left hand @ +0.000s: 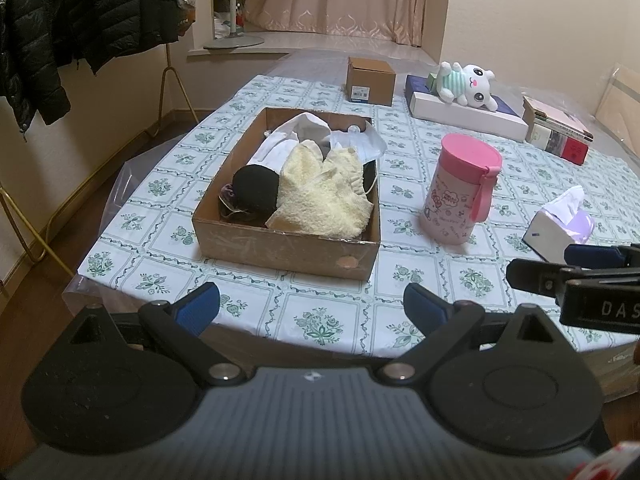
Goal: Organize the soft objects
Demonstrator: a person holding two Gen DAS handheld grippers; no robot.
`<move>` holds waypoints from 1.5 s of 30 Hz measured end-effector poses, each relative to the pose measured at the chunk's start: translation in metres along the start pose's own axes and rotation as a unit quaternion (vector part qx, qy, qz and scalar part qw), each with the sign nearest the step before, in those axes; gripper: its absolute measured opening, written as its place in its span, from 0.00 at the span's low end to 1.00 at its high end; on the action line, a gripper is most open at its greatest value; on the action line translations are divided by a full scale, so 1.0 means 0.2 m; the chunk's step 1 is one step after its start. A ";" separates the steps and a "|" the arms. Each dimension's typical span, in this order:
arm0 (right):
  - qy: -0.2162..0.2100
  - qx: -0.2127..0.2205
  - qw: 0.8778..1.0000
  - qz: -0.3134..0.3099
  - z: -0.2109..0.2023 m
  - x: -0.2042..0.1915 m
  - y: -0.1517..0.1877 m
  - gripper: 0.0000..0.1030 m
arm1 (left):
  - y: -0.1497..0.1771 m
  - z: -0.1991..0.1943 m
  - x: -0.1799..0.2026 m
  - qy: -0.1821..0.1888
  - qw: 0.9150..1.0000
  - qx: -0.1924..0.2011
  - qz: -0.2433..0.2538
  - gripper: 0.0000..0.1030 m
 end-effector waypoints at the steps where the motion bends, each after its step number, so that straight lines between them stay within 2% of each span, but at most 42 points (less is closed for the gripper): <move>1: 0.000 0.000 1.000 0.000 0.00 0.00 0.00 0.80 | 0.00 0.00 0.00 0.000 1.000 0.000 0.000 0.95; 45: 0.002 -0.001 1.000 0.001 0.01 0.01 0.01 0.80 | 0.00 0.01 0.01 0.001 1.000 -0.001 0.000 0.95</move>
Point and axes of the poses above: each gripper's, at about its wrist camera, not at the fingertips, and z roughly the way its jaws point, x to its right, y to its underside, the point moved 10 cm from there along z, roughly the way its jaws point, and after that the axes turned 12 degrees about -x, right-handed, at the moved point
